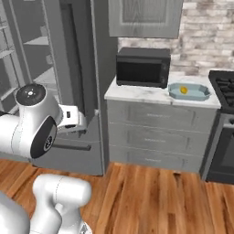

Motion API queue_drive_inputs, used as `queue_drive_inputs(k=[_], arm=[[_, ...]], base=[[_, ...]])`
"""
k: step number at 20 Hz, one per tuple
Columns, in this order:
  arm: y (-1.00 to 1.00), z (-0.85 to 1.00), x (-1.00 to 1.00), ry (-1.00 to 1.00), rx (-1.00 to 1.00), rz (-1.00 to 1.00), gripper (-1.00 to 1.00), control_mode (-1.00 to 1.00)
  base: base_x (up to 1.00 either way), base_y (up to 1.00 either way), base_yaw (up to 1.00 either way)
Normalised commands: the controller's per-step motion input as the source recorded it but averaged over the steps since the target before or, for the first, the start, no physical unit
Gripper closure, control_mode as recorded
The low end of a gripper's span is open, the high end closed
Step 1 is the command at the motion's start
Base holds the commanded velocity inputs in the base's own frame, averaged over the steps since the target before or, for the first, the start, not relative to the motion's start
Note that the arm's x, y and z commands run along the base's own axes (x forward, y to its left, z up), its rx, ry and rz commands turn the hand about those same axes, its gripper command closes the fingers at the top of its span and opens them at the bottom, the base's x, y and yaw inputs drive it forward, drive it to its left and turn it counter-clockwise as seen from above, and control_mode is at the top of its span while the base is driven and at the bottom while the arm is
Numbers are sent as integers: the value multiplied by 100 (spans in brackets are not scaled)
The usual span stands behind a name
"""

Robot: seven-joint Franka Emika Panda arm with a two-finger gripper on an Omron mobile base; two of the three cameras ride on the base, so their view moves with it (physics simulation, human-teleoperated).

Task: Pick up both mangos from the fridge and place them inside the tupperware on the counter.

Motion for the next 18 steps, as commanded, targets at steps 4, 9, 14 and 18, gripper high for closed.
queue_drive_inputs(k=[4, 9, 14, 18], arm=[[0, 0, 0, 0, 0, 0, -100, 100], [0, 0, 0, 0, 0, 0, -100, 100], [0, 0, 0, 0, 0, 0, -100, 100], [0, 0, 0, 0, 0, 0, -100, 100]], base=[[0, 100, 0], [0, 100, 0], [6, 99, 0], [19, 61, -3]])
